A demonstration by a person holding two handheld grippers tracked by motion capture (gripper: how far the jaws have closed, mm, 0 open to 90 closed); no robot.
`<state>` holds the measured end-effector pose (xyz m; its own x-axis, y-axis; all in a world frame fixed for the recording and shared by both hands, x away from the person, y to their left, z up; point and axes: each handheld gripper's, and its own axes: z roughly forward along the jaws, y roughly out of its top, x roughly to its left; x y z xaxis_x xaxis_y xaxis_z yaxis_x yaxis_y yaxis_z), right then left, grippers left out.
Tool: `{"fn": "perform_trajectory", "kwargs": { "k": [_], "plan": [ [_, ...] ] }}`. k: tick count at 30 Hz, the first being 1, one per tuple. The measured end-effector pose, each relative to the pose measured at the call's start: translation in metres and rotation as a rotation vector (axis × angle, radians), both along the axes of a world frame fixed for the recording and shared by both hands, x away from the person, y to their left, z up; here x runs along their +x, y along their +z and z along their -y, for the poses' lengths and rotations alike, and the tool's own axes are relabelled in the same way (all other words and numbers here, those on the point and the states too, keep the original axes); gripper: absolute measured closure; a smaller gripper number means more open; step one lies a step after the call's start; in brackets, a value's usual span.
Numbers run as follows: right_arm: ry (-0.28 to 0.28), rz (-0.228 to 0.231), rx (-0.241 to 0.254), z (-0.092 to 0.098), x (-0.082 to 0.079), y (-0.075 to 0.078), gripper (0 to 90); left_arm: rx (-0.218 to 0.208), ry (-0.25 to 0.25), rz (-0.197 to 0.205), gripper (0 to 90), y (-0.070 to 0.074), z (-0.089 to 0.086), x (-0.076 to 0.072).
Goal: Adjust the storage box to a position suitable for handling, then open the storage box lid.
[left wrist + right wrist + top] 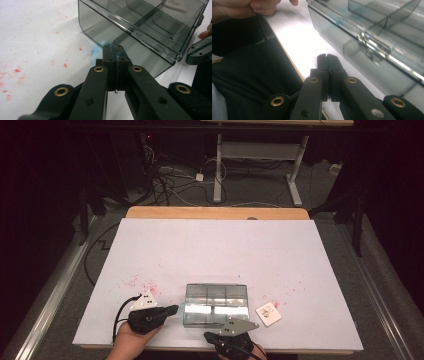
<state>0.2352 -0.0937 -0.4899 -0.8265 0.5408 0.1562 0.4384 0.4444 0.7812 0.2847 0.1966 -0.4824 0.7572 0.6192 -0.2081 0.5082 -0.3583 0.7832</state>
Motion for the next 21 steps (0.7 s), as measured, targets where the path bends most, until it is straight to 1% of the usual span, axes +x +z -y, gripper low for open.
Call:
{"fn": "perform_trajectory", "kwargs": {
  "k": [3, 5, 7, 10, 15, 21],
  "plan": [
    [0.001, 0.006, -0.015, 0.003, 0.001, -0.003, 89.1, 0.007, 0.003, -0.004, 88.1, -0.001, 0.001, 0.001],
    [0.004, 0.013, -0.016, 0.005, 0.001, -0.004, 89.1, 0.008, 0.009, -0.008, 88.1, -0.002, 0.001, 0.002],
    [-0.004, 0.032, -0.021, 0.007, 0.001, -0.004, 89.1, 0.007, 0.013, -0.012, 88.0, -0.003, 0.001, 0.004],
    [-0.017, 0.032, -0.011, 0.011, 0.0, -0.005, 89.1, 0.008, 0.011, -0.014, 88.0, -0.003, 0.001, 0.004],
    [-0.037, 0.033, -0.008, 0.016, 0.0, -0.005, 89.2, 0.011, 0.001, -0.018, 88.0, -0.003, 0.003, 0.005],
    [-0.06, 0.031, 0.009, 0.021, 0.0, -0.004, 89.2, 0.011, -0.013, -0.015, 88.1, -0.002, 0.006, 0.005]
  ]
}}
